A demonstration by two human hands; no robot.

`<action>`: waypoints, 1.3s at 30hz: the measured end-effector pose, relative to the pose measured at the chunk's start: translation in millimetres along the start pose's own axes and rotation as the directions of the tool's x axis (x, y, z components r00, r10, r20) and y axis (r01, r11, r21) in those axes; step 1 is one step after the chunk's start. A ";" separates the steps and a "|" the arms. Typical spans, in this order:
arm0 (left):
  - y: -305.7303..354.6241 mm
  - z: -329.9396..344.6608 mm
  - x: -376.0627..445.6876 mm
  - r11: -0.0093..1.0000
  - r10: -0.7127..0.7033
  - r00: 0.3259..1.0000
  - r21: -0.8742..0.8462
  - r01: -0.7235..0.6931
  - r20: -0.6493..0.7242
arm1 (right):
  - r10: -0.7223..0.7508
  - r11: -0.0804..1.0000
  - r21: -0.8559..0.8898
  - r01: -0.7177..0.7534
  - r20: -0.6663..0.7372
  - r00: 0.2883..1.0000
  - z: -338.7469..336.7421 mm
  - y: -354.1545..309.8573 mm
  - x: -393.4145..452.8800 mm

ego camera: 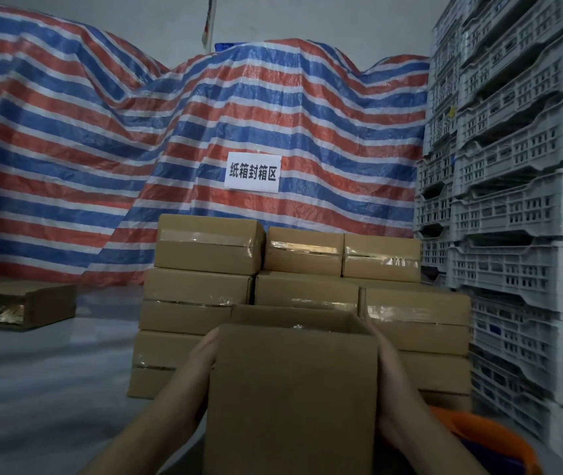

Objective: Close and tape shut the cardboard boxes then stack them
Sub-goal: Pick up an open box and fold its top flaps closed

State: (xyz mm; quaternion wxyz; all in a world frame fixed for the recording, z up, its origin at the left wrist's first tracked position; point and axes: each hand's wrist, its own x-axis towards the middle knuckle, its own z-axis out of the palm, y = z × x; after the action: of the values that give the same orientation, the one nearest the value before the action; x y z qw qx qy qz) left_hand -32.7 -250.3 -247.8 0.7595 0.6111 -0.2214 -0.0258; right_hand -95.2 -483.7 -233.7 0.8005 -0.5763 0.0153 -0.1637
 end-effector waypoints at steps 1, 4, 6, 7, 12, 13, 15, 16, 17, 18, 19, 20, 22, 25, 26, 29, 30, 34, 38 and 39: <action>1.2 0.3 -0.2 1.000 0.000 1.000 0.003 0.000 0.007 | -0.005 1.000 0.006 0.005 0.023 1.000 1.5 0.0 1.8; 2.2 -1.2 0.6 1.000 0.008 1.000 -0.007 -0.008 0.002 | 0.025 1.000 -0.018 -0.025 0.006 1.000 1.3 -1.0 2.9; 2.9 -2.2 1.4 1.000 0.015 1.000 -0.025 -0.014 0.008 | 0.049 0.998 -0.025 -0.049 0.007 0.999 3.2 -4.2 1.1; 3.8 -2.1 0.9 0.999 0.020 1.000 -0.025 -0.020 0.020 | 0.055 0.996 -0.069 -0.055 -0.004 0.998 3.0 -4.2 0.7; 5.0 -2.7 -1.9 0.999 0.046 0.996 -0.021 -0.044 0.073 | 0.066 0.979 -0.193 -0.068 -0.017 0.998 3.3 -2.7 -3.8; 4.7 -2.9 -2.2 0.999 0.038 0.996 -0.024 -0.037 0.079 | 0.075 0.979 -0.190 -0.077 -0.015 0.997 3.3 -2.7 -3.8; 4.3 -5.0 -3.0 0.999 0.032 0.996 -0.028 -0.030 0.084 | 0.063 0.982 -0.178 -0.062 0.002 0.998 4.1 -3.2 -5.5; 4.6 -6.5 -3.5 0.999 0.031 0.996 -0.033 -0.029 0.080 | 0.045 0.985 -0.167 -0.042 0.016 0.999 3.7 -2.9 -6.0; 4.5 -7.6 -3.7 0.999 0.032 0.997 -0.037 -0.029 0.068 | 0.037 0.987 -0.160 -0.033 0.022 0.999 3.5 -2.7 -6.9; 4.0 -8.8 -3.6 0.999 0.035 0.998 -0.033 -0.033 0.050 | 0.031 0.988 -0.153 -0.027 0.026 0.999 2.9 -2.2 -6.8; 3.6 -9.4 -3.7 0.999 0.047 0.998 -0.015 -0.047 0.033 | 0.029 0.989 -0.143 -0.024 0.029 0.999 3.7 -2.6 -7.8; 3.1 -9.6 -3.2 0.998 0.060 0.998 0.004 -0.060 0.022 | 0.032 0.991 -0.129 -0.029 0.026 0.999 3.9 -2.3 -8.0; 4.2 -9.5 -3.0 0.999 0.052 0.999 0.016 -0.052 0.013 | 0.047 0.992 -0.117 -0.045 0.017 0.999 2.4 -0.8 -9.2; 7.5 -10.4 -6.1 0.999 0.028 0.997 0.031 -0.030 0.068 | 0.051 0.994 -0.096 -0.051 0.000 0.999 1.3 0.7 -9.0; 9.0 -9.8 -8.4 0.998 0.044 0.993 0.031 -0.047 0.106 | 0.048 0.995 -0.092 -0.048 -0.005 0.999 1.5 1.0 -8.5; 10.7 -9.2 -12.1 1.000 0.031 0.991 -0.001 -0.031 0.130 | 0.052 0.995 -0.088 -0.055 -0.031 0.998 0.5 2.4 -4.2; 10.5 -9.4 -11.0 0.999 0.029 0.991 0.011 -0.031 0.134 | 0.060 0.994 -0.092 -0.063 -0.036 0.998 1.5 1.7 -3.9; 14.3 -3.4 -10.0 0.998 0.037 0.993 0.045 -0.043 0.111 | 0.052 0.993 -0.105 -0.059 -0.061 0.997 2.1 -0.7 0.0; 10.6 -1.1 -6.5 1.000 0.024 0.998 0.013 -0.025 0.054 | 0.062 0.996 -0.067 -0.065 -0.056 0.997 -1.2 0.2 4.8; 9.0 -1.4 -5.0 1.000 0.016 0.999 0.002 -0.016 0.034 | 0.065 0.996 -0.056 -0.067 -0.045 0.997 -0.8 1.2 5.0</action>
State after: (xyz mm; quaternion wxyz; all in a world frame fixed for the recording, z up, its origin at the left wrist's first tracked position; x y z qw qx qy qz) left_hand -38.8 -245.2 -241.1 0.7551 0.6097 -0.2391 -0.0297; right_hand -90.3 -485.6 -234.2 0.7882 -0.5944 0.0562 -0.1489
